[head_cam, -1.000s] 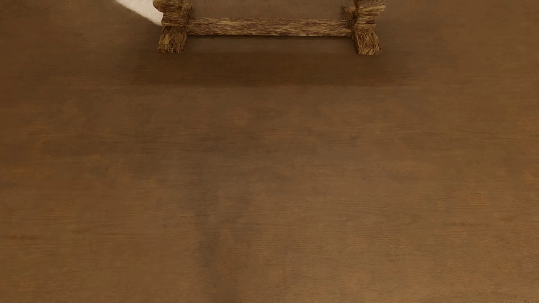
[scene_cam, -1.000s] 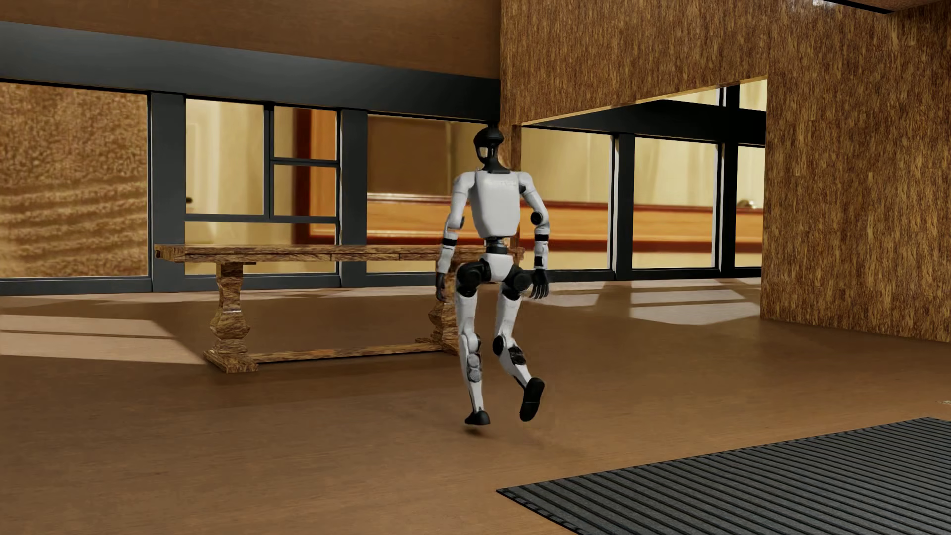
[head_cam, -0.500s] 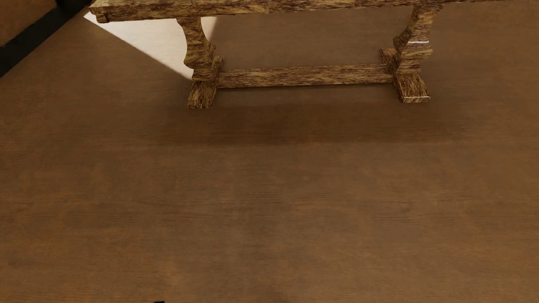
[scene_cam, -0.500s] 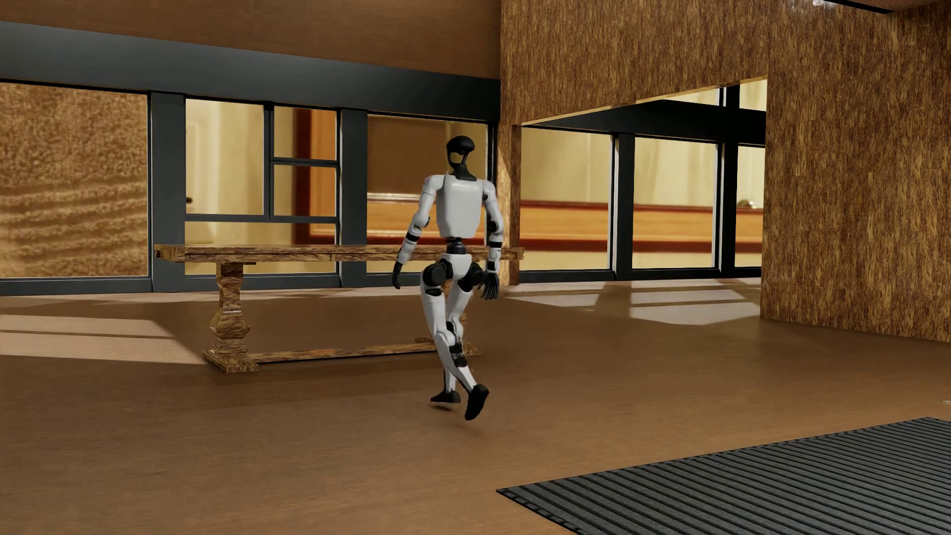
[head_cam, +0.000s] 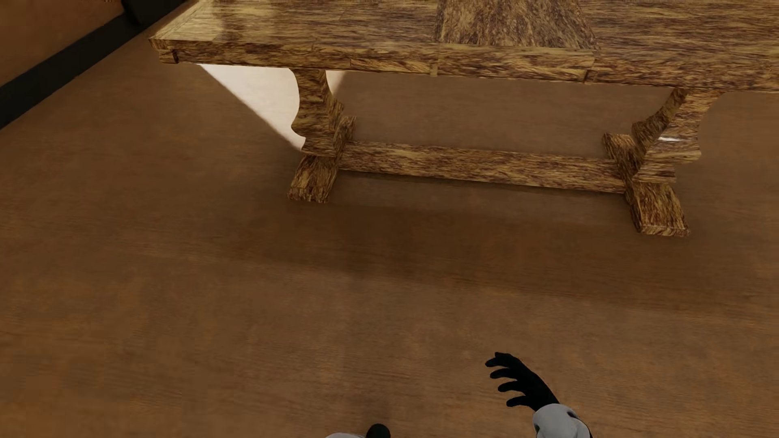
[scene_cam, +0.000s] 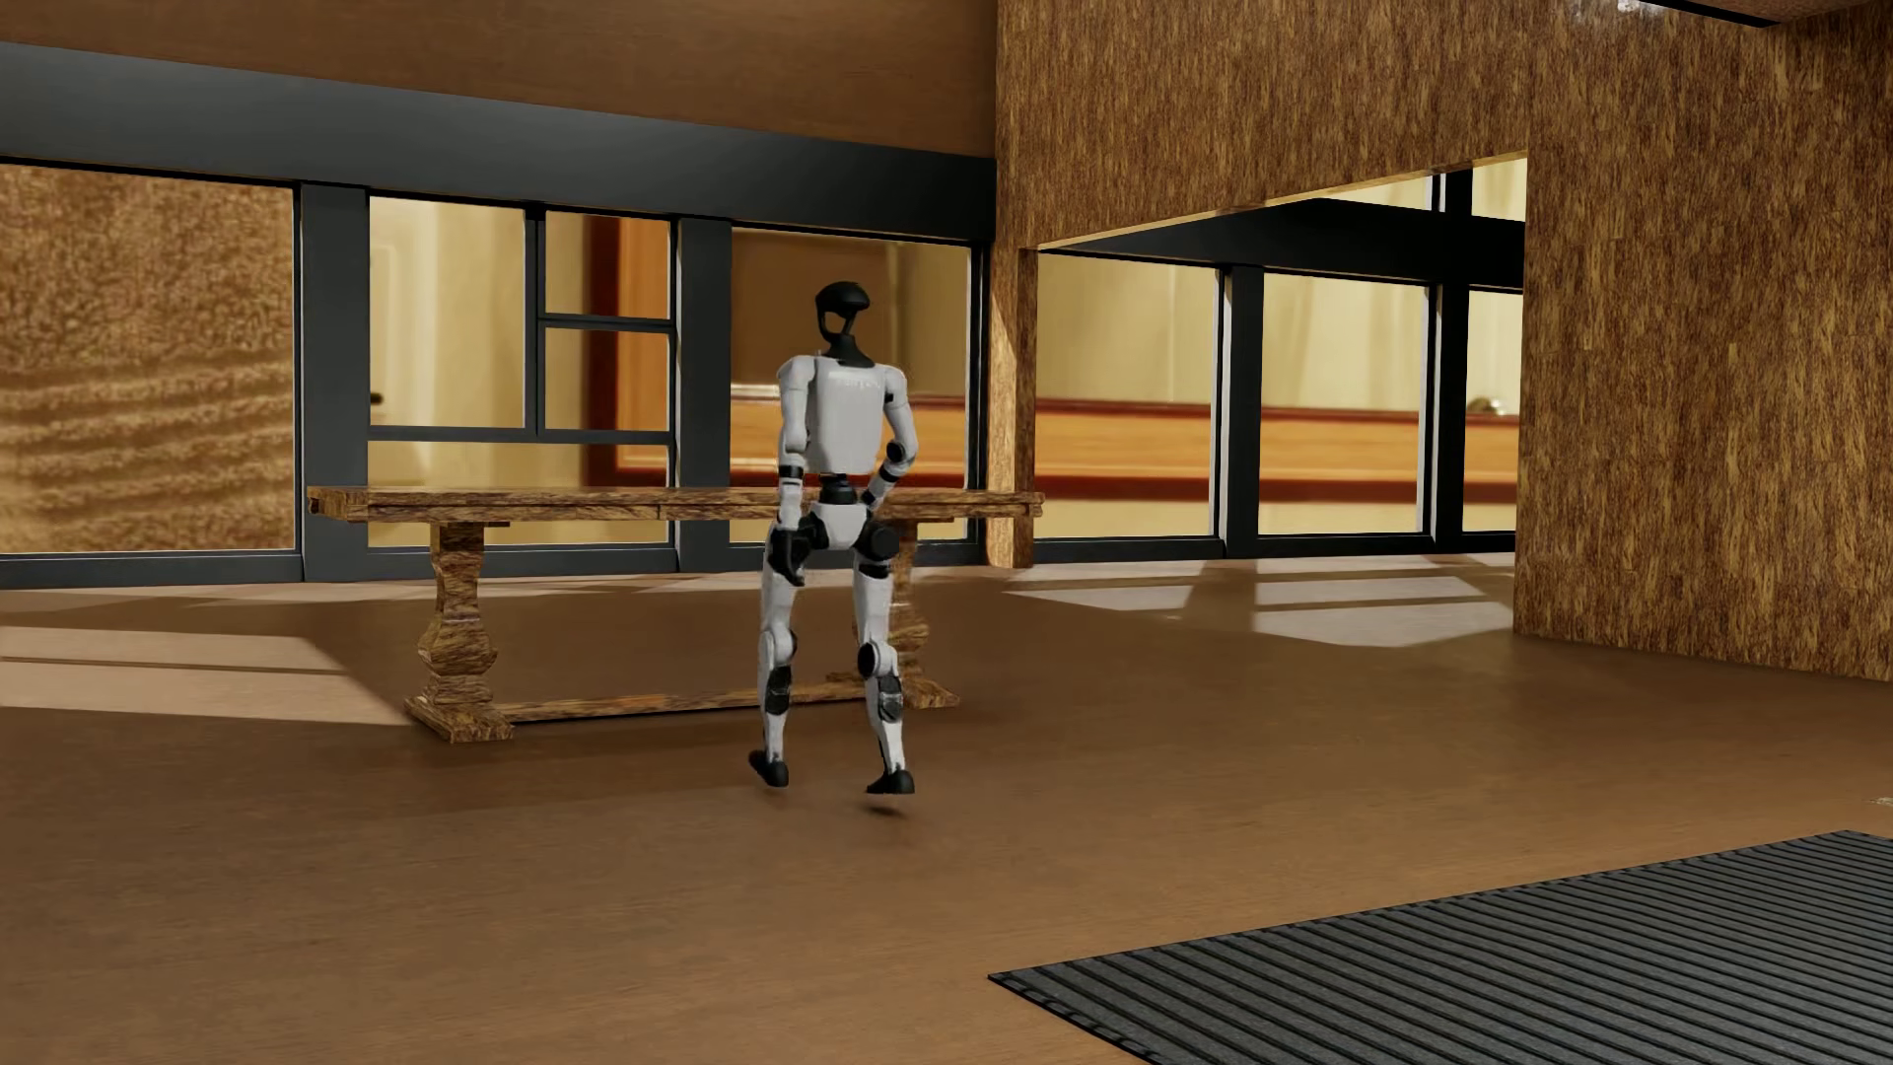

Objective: Walk towards the table

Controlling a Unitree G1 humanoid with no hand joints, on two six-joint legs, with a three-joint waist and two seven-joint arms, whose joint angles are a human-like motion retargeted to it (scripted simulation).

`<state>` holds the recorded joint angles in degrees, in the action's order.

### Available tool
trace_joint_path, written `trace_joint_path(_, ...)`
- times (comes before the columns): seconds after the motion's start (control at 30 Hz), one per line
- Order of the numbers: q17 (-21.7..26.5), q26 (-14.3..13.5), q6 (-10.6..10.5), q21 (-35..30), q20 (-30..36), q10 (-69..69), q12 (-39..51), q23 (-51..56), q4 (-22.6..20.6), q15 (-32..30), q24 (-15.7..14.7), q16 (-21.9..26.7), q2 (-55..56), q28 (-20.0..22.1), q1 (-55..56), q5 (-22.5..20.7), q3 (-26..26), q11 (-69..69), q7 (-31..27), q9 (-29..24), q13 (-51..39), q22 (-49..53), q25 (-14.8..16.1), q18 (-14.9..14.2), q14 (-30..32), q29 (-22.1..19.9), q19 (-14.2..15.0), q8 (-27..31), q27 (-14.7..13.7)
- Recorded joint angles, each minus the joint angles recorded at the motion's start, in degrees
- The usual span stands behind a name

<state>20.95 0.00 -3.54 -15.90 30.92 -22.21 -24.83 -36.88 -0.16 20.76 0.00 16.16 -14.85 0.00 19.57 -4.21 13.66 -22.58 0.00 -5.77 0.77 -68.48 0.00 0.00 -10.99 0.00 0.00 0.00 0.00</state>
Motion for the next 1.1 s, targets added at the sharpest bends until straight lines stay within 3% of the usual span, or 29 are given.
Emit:
trace_joint_path(0.07,-1.71,0.0,1.35,-4.07,-2.53,-4.05,1.75,-2.36,-0.18,-2.65,0.0,-0.02,-2.18,0.0,-0.39,1.71,-0.52,-1.96,0.0,0.57,3.29,1.32,0.0,0.0,7.88,0.0,0.0,0.0,0.0)
trace_joint_path(0.13,-3.57,0.0,4.24,-7.38,-7.82,-7.92,3.44,-7.96,-2.66,-10.67,0.0,0.8,-2.24,0.0,-1.78,3.91,-3.06,-7.37,0.0,1.59,8.85,4.5,0.0,0.0,13.61,0.0,0.0,0.0,0.0)
trace_joint_path(0.2,-4.35,0.0,6.5,-11.77,-12.09,-9.33,5.01,-16.97,-4.98,-23.5,0.0,2.69,3.09,0.0,-6.68,5.78,-6.05,-20.25,0.0,1.76,13.96,9.86,0.0,0.0,10.03,0.0,0.0,0.0,0.0)
trace_joint_path(0.23,-4.19,0.0,7.52,-14.22,-13.83,-8.95,6.15,-21.35,-6.19,-26.97,0.0,3.94,7.86,0.0,-9.88,6.73,-7.12,-29.22,0.0,1.42,15.82,12.45,0.0,0.0,7.44,0.0,0.0,0.0,0.0)
trace_joint_path(0.3,-3.29,0.0,8.8,-16.13,-17.71,-7.72,9.68,-27.91,-8.33,-24.6,0.0,6.31,18.48,0.0,-15.67,7.12,-9.7,-46.93,0.0,0.51,19.09,14.83,0.0,0.0,3.34,0.0,0.0,0.0,0.0)
trace_joint_path(0.37,-2.04,0.0,8.97,-15.17,-21.0,-6.88,14.1,-31.35,-9.3,-21.53,0.0,8.22,27.43,0.0,-20.26,6.04,-13.82,-53.66,0.0,-0.01,22.28,14.25,0.0,0.0,0.77,0.0,0.0,0.0,0.0)
trace_joint_path(0.43,-1.0,0.0,9.37,-14.39,-23.56,-6.1,17.52,-31.78,-9.82,-22.04,0.0,9.94,33.21,0.0,-24.62,5.14,-17.71,-45.6,0.0,-0.38,25.04,14.68,0.0,0.0,-1.24,0.0,0.0,0.0,0.0)
trace_joint_path(0.53,-1.18,0.0,10.53,-12.54,-25.09,-4.04,19.62,-28.59,-10.69,-24.4,0.0,12.23,35.32,0.0,-31.13,4.65,-22.24,-18.5,0.0,-0.1,28.16,18.86,0.0,0.0,-5.43,0.0,0.0,0.0,0.0)
trace_joint_path(0.67,-5.36,0.0,12.41,-10.64,-25.84,-3.7,20.21,-23.89,-11.56,-10.33,0.0,12.72,34.92,0.0,-35.29,7.13,-25.35,3.22,0.0,2.48,30.39,22.4,0.0,0.0,-11.49,0.0,0.0,0.0,0.0)
trace_joint_path(0.73,-6.66,0.0,11.69,-13.65,-25.85,-4.7,19.39,-24.93,-10.94,-8.78,0.0,10.39,34.56,0.0,-36.74,7.96,-25.19,1.09,0.0,2.73,28.22,20.91,0.0,0.0,-12.26,0.0,0.0,0.0,0.0)
trace_joint_path(0.8,-6.72,0.0,9.73,-16.57,-23.81,-5.7,17.09,-26.82,-9.47,-17.23,0.0,7.56,35.24,0.0,-37.79,6.47,-24.02,2.63,0.0,3.11,24.25,17.42,0.0,0.0,-8.81,0.0,0.0,0.0,0.0)
trace_joint_path(0.87,-5.78,0.0,6.14,-16.83,-19.59,-9.39,13.08,-28.36,-6.99,-25.83,0.0,5.01,36.18,0.0,-36.52,2.39,-20.71,-0.73,0.0,3.91,19.59,12.15,0.0,0.0,1.42,0.0,0.0,0.0,0.0)
trace_joint_path(0.93,-3.75,0.0,3.72,-14.46,-14.15,-19.93,8.16,-26.76,-4.62,-24.29,0.0,3.32,33.88,0.0,-32.22,0.27,-16.5,-2.06,0.0,4.37,14.94,6.45,0.0,0.0,14.78,0.0,0.0,0.0,0.0)
trace_joint_path(0.97,-2.49,0.0,2.98,-12.11,-11.53,-26.68,5.87,-24.49,-3.4,-22.04,0.0,2.86,31.98,0.0,-28.71,0.03,-14.64,-1.76,0.0,4.41,12.77,4.41,0.0,0.0,17.72,0.0,0.0,0.0,0.0)
trace_joint_path(1.0,-1.16,0.0,2.22,-8.95,-9.63,-32.93,3.76,-21.69,-2.46,-19.87,0.0,2.45,30.09,0.0,-24.79,-0.33,-12.97,-1.46,0.0,4.39,10.75,3.04,0.0,0.0,16.22,0.0,0.0,0.0,0.0)
trace_joint_path(1.1,2.25,0.0,1.18,1.28,-7.49,-43.13,-0.71,-14.09,-2.49,-15.91,0.0,1.46,24.87,0.0,-14.72,-1.09,-8.76,-0.89,0.0,3.6,4.87,1.55,0.0,0.0,2.29,0.0,0.0,0.0,0.0)
